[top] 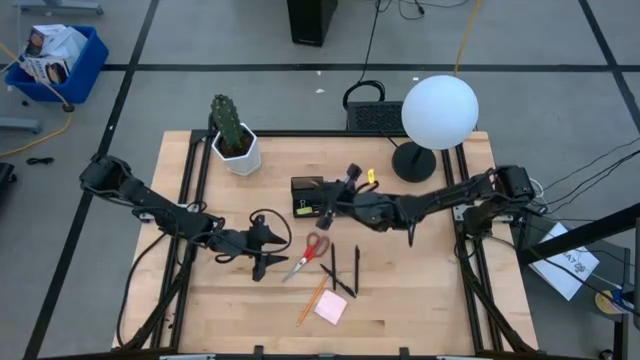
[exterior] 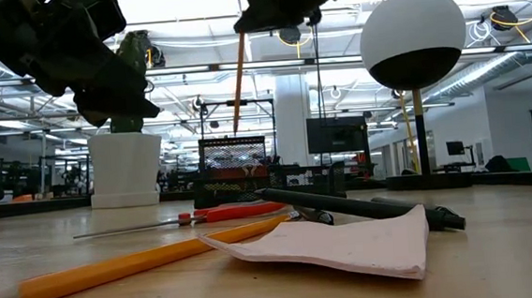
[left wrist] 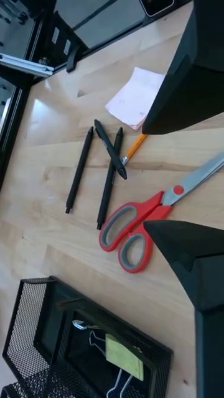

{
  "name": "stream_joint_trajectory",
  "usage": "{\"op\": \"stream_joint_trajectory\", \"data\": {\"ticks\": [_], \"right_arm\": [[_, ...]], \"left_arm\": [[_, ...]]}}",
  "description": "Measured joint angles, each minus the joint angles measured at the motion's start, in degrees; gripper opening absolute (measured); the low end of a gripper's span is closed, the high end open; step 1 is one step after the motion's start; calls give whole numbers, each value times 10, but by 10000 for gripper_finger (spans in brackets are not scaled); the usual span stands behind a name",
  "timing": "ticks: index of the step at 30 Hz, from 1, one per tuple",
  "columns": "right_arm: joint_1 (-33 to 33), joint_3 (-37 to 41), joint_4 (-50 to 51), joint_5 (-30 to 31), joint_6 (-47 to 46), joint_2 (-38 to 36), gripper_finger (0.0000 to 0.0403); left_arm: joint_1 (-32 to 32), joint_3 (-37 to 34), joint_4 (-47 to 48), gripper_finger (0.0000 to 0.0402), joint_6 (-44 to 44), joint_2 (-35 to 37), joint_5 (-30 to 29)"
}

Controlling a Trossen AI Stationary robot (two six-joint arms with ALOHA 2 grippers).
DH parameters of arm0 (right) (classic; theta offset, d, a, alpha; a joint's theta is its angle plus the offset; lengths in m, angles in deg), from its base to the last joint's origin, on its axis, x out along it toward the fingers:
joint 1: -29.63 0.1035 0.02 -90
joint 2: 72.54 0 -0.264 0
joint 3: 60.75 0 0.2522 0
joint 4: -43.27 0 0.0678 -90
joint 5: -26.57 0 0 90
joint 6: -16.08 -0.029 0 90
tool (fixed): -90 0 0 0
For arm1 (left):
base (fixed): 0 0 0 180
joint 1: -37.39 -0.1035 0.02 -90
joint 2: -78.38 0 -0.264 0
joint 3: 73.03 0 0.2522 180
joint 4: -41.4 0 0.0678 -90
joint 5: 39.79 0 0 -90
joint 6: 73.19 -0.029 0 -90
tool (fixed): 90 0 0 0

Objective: Pick and place office supplies into organizer
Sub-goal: Put the top orange pencil into the top left of the desk organizer, then put the middle black pen into the top left of the desk organizer

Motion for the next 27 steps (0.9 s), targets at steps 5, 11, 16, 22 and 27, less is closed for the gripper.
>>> {"op": "stream_joint_trajectory", "data": {"ticks": [5, 11, 16, 22, 27], "right_arm": [[-17, 0, 55, -2, -50, 1, 15], [-39, 0, 63, -12, -67, 1, 39], [-58, 0, 59, -62, -97, 9, 65], [-61, 10, 61, -64, -100, 30, 63], [-46, 16, 63, -76, -100, 29, 57]], "left_arm": [[0, 0, 0, 241, 1, 0, 3], [0, 0, 0, 241, 1, 0, 4], [0, 0, 0, 241, 1, 0, 4], [4, 0, 10, 241, 5, 0, 4], [4, 0, 19, 241, 6, 0, 4]]}}
